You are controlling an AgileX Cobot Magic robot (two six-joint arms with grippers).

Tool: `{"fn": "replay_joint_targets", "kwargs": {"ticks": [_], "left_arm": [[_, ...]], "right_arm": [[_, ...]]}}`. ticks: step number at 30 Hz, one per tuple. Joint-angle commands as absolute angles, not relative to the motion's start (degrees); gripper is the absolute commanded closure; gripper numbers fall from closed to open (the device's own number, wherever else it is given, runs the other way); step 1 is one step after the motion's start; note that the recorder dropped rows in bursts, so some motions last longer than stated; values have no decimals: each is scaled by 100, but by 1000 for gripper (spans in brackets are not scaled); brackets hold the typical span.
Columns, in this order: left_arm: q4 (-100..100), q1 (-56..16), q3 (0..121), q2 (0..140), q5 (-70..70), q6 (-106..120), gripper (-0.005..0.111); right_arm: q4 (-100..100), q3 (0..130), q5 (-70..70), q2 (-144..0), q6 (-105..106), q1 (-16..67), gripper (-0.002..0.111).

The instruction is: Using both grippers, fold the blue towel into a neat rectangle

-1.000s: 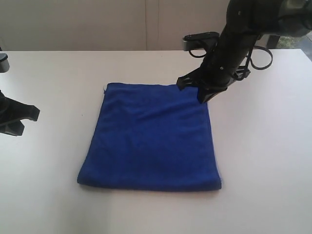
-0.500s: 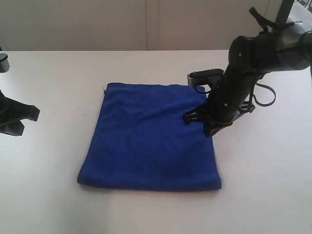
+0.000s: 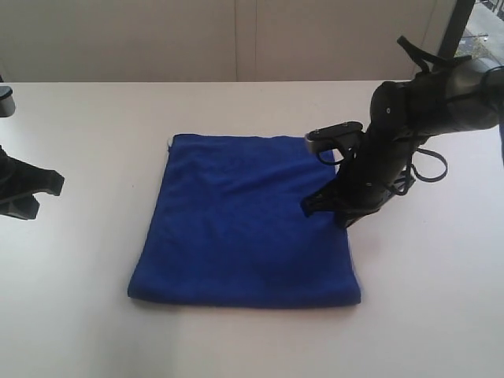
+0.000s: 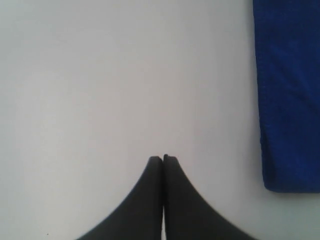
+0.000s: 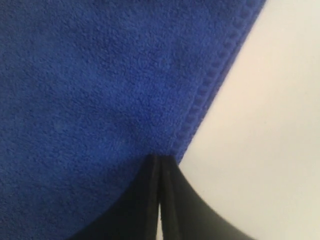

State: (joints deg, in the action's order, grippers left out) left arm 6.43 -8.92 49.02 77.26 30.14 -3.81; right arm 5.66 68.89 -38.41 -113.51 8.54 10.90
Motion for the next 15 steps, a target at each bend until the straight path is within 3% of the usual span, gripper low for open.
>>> {"fn": "replay_joint_targets", "kwargs": {"ticks": [1, 15], "left_arm": [[668, -872, 4843, 7669, 3077, -360, 107], [668, -872, 4843, 7669, 3077, -360, 107]], "right_arm": [[73, 6847, -3736, -11438, 925, 1078, 108], [300, 6847, -3713, -11248, 862, 1078, 108]]}}
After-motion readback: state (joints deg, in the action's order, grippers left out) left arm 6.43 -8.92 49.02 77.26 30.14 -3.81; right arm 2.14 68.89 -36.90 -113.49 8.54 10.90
